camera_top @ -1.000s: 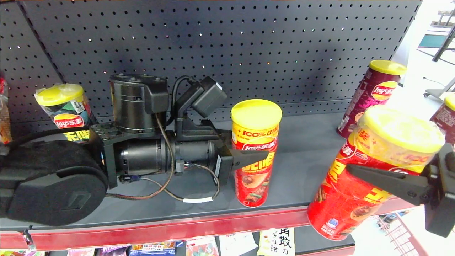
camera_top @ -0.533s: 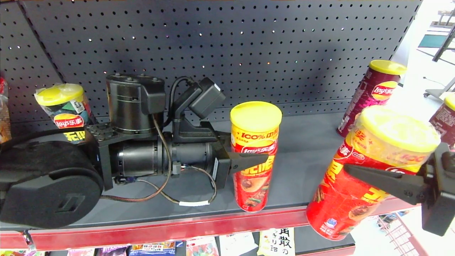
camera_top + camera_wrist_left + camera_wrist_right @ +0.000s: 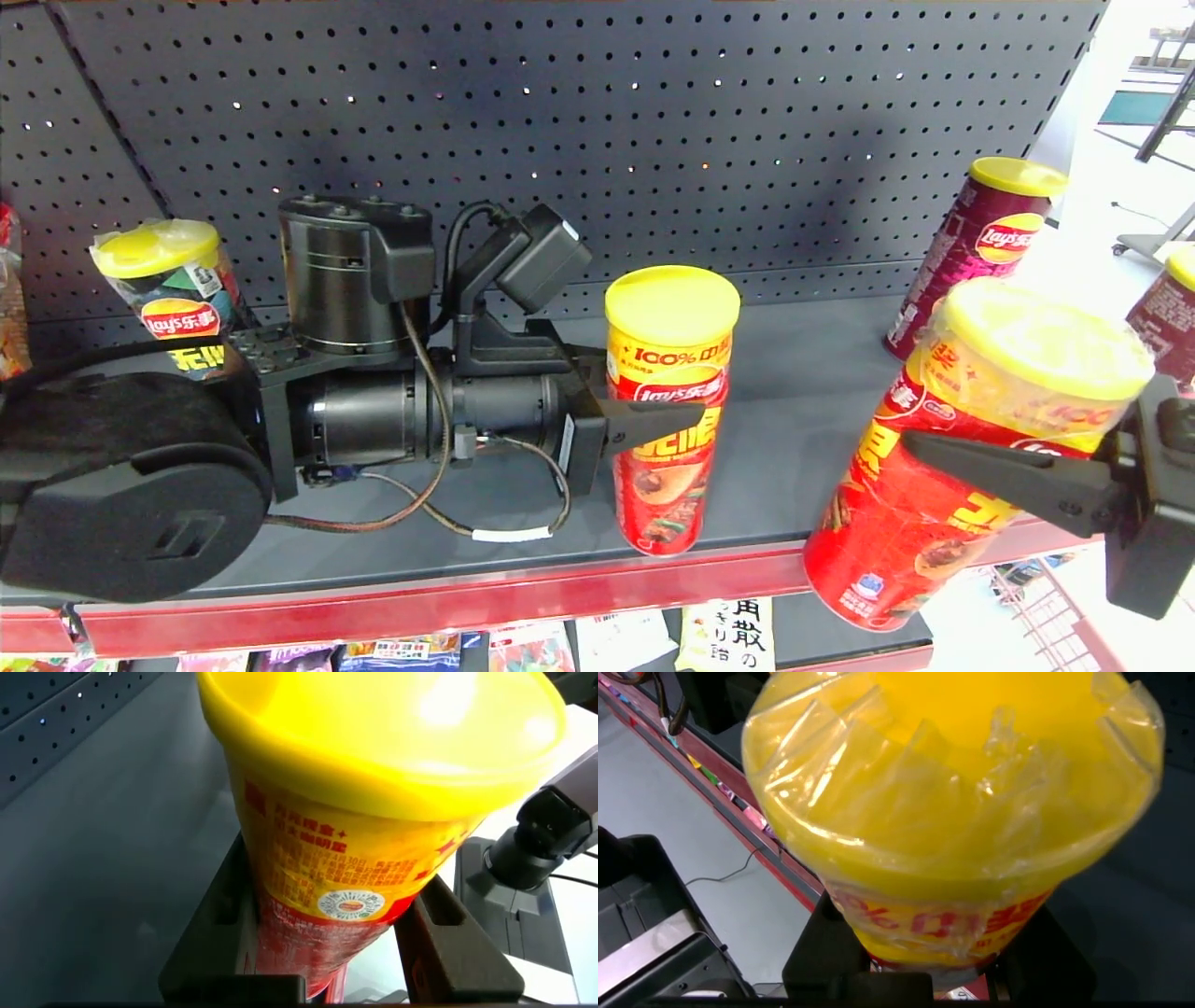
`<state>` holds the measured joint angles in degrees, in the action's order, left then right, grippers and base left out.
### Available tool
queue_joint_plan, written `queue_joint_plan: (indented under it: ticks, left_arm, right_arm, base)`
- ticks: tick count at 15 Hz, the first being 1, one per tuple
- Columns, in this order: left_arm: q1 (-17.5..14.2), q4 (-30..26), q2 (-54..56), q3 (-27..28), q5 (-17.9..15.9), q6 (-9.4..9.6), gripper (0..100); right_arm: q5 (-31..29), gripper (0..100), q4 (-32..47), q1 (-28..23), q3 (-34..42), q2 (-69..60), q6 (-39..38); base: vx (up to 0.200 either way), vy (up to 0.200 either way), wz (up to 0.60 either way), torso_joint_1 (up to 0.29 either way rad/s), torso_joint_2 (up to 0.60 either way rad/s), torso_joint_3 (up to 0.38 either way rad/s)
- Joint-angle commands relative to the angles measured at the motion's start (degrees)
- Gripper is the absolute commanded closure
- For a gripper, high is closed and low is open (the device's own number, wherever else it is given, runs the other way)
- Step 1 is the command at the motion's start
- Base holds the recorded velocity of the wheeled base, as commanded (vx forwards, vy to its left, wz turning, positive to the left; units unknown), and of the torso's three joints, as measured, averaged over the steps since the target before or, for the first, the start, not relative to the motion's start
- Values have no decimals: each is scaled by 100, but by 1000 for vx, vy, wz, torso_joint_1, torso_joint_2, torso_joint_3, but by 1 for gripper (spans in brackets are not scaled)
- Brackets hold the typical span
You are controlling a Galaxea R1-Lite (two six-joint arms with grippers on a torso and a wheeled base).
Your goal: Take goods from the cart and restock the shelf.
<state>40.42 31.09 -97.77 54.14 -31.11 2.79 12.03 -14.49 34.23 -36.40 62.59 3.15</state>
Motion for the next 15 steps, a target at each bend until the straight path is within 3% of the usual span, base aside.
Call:
queue_joint_plan:
  ticks: [1, 2, 3, 9, 15]
  left_arm:
    - [1, 3, -32, -9, 17, 2, 100]
    - [1, 3, -23, -17, 17, 11, 100]
    - [-8, 3, -14, 0, 17, -7, 0]
    - [-35, 3, 126, -158, 132, 2, 0]
    - [-140, -15, 900, -1169, 123, 37, 0]
  right_arm:
    - [1, 100, -1, -4, -34, 34, 2]
    - [1, 100, -1, 5, -78, 69, 2]
    - [1, 100, -1, 5, -113, 113, 2]
    - [-8, 100, -10, 5, -605, 491, 11]
    - [10, 100, -71, -92, -1264, 1467, 46]
  base:
    - [0, 0, 0, 0, 0, 0]
    - [0, 0, 0, 0, 0, 0]
    - [0, 0, 0, 0, 0, 0]
    - [0, 0, 0, 0, 0, 0]
    - [0, 0, 0, 0, 0, 0]
